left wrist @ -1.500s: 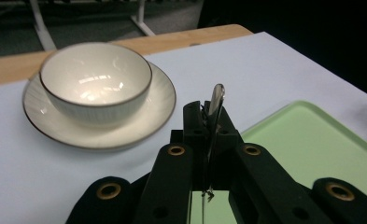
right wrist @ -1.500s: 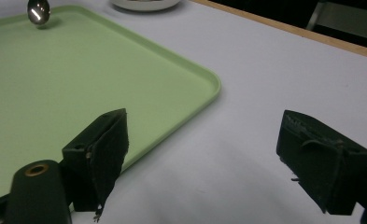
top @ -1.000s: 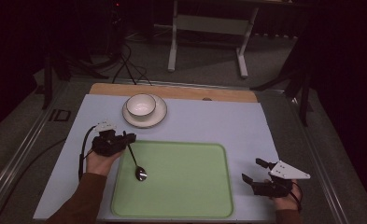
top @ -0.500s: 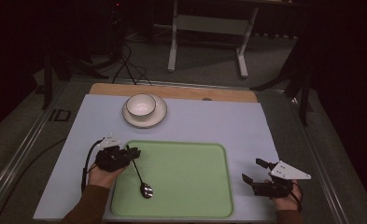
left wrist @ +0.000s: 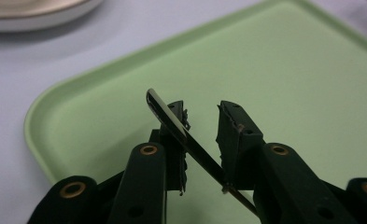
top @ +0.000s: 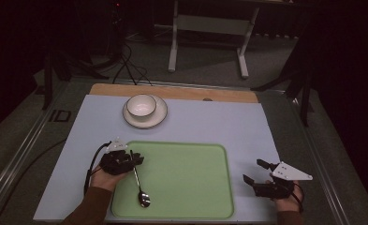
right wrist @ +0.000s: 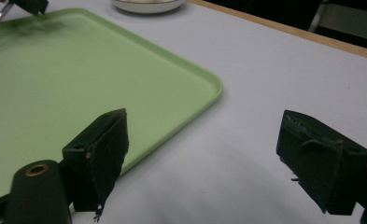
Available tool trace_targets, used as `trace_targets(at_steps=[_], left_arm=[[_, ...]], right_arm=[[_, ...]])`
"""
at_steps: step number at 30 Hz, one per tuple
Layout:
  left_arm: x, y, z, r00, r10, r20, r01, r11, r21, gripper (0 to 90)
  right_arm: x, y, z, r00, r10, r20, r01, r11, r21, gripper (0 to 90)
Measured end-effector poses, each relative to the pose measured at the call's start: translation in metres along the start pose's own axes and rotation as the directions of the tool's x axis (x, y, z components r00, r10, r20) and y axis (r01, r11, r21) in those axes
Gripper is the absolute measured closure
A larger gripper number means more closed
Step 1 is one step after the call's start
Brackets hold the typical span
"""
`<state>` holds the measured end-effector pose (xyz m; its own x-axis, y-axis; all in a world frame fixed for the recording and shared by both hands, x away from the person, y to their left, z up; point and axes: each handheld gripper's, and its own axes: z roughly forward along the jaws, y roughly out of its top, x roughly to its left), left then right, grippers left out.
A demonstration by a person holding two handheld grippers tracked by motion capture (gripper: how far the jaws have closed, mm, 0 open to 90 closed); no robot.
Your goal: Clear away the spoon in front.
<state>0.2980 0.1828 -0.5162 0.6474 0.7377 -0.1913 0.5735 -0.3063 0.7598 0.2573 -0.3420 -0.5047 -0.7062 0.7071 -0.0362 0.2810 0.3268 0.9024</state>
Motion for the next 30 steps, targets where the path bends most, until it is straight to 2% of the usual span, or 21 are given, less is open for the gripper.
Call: trace_targets(at_steps=[4, 7, 15, 22, 30], left_arm=[[0.0, -0.001, 0.006, 0.9988, 0.029, -0.04, -0.027, 0.9985, 0.048, 72.2], [0.002, -0.002, 0.01, 0.9977, 0.027, -0.063, -0.022, 0.9971, 0.073, 71.1], [0.003, -0.003, 0.012, 0.9937, 0.036, -0.106, -0.025, 0.9944, 0.102, 71.4], [0.006, -0.004, 0.013, 0.9907, 0.041, -0.13, -0.024, 0.9917, 0.126, 73.8], [0.007, -0.004, 0.013, 0.9892, 0.055, -0.136, -0.038, 0.9909, 0.129, 77.4]], right_arm=[[-0.001, 0.0, -0.001, 1.0, -0.002, 0.0, 0.002, 1.0, -0.005, 16.5], [-0.001, 0.0, -0.001, 1.0, -0.001, 0.0, 0.001, 1.0, -0.001, 16.5], [-0.001, 0.0, -0.001, 1.0, 0.0, 0.003, 0.0, 1.0, 0.001, 16.5], [-0.001, 0.0, 0.0, 1.0, -0.001, 0.002, 0.001, 1.0, 0.002, 16.5], [-0.001, 0.0, 0.0, 1.0, -0.002, 0.002, 0.002, 1.0, 0.003, 16.5]])
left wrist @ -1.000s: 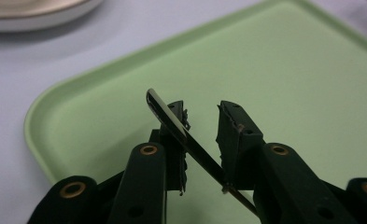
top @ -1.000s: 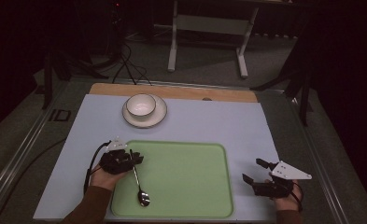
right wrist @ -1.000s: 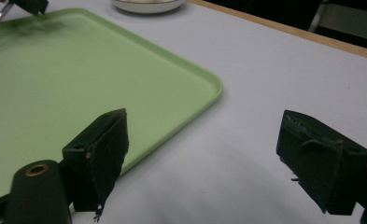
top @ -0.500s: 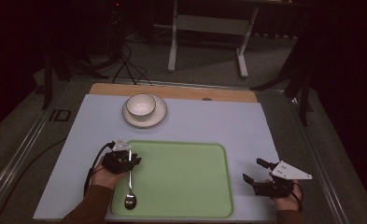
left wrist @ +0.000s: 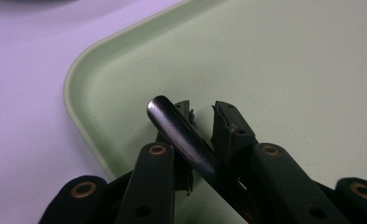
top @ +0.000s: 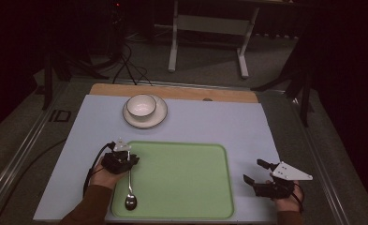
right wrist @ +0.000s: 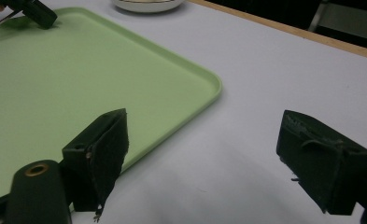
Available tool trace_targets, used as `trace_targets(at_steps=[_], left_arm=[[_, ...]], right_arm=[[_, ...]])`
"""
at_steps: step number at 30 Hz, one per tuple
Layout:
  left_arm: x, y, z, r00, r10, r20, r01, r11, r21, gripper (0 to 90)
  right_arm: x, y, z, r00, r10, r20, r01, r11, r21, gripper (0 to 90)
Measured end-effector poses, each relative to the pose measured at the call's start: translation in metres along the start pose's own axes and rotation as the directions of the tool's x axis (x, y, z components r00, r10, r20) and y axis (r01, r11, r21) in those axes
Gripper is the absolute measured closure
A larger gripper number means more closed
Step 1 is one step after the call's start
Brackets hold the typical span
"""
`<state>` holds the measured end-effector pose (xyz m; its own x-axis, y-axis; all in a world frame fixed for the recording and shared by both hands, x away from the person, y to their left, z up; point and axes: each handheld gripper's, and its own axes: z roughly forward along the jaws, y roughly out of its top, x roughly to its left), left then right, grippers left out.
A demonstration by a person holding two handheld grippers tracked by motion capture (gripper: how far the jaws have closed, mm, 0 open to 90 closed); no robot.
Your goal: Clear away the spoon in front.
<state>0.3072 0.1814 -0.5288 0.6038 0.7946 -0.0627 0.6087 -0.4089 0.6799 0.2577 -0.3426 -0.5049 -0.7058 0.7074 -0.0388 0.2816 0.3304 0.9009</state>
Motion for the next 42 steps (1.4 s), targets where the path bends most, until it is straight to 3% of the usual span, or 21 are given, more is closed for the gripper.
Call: trace_targets(at_steps=[9, 14, 17, 21, 27, 33, 42], left_arm=[[0.0, 0.0, 0.0, 0.9998, 0.015, -0.016, -0.015, 0.9999, 0.001, 79.0], [0.003, 0.001, 0.0, 0.9983, -0.013, -0.057, 0.013, 0.9999, -0.003, 56.7], [0.004, 0.003, -0.002, 0.9955, -0.019, -0.093, 0.016, 0.9992, -0.037, 43.9], [0.006, 0.005, -0.004, 0.9927, -0.014, -0.119, 0.006, 0.9977, -0.068, 36.6], [0.006, 0.008, -0.006, 0.9914, 0.003, -0.131, -0.019, 0.9928, -0.118, 36.5], [0.01, 0.007, -0.02, 0.9859, -0.037, -0.163, 0.001, 0.9771, -0.213, 36.8], [0.015, 0.005, -0.029, 0.9758, -0.08, -0.204, 0.026, 0.9666, -0.255, 36.8]], right_arm=[[0.0, 0.0, 0.0, 1.0, 0.0, -0.002, 0.0, 1.0, 0.001, 16.5], [0.0, 0.0, 0.001, 1.0, -0.001, -0.003, 0.001, 1.0, 0.001, 16.5], [0.0, 0.0, 0.001, 1.0, -0.002, -0.004, 0.003, 1.0, 0.003, 16.5], [0.0, 0.0, 0.001, 1.0, -0.005, -0.005, 0.005, 1.0, 0.006, 16.5], [0.0, 0.0, 0.001, 1.0, -0.006, -0.005, 0.006, 1.0, 0.008, 16.5], [0.0, 0.0, 0.002, 1.0, -0.007, -0.006, 0.007, 1.0, 0.01, 16.5], [0.0, 0.0, 0.002, 0.9999, -0.01, -0.007, 0.01, 1.0, 0.009, 16.5]])
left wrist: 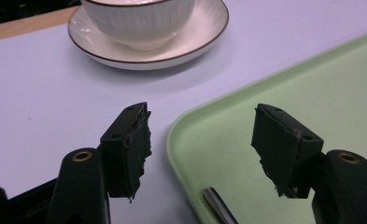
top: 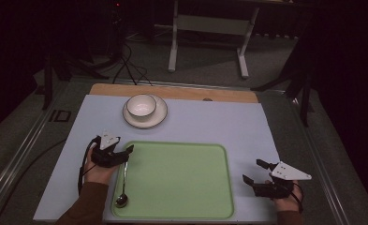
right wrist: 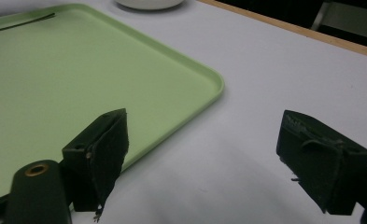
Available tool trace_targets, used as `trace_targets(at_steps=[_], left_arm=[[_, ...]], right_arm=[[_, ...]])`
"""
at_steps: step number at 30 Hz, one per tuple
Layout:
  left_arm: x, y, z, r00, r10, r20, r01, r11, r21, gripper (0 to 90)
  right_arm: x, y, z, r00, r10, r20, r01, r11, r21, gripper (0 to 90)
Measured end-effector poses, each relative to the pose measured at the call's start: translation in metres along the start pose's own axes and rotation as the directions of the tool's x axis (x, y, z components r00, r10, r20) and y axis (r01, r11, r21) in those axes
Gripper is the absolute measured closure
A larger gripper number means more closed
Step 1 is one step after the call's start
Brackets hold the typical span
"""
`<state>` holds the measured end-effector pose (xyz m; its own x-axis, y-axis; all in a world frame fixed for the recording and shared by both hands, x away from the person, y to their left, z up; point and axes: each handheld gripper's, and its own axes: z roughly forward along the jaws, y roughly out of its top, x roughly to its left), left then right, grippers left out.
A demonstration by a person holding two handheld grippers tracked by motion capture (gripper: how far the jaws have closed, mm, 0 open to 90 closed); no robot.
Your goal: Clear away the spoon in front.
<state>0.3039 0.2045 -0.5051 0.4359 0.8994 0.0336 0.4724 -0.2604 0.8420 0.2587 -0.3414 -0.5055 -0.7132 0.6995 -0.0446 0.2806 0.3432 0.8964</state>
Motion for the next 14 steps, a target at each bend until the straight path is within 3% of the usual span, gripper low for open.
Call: trace_targets(at_steps=[5, 14], left_arm=[[0.008, -0.001, -0.007, 0.999, -0.023, -0.039, 0.022, 0.9994, -0.026, 39.8], [0.026, -0.004, -0.013, 0.9916, -0.097, -0.086, 0.092, 0.9941, -0.056, 38.6]], right_arm=[[0.0, 0.0, 0.0, 1.0, 0.0, 0.0, 0.0, 1.0, 0.0, 16.5], [-0.001, 0.0, 0.0, 1.0, 0.001, -0.002, -0.001, 1.0, 0.002, 16.5]])
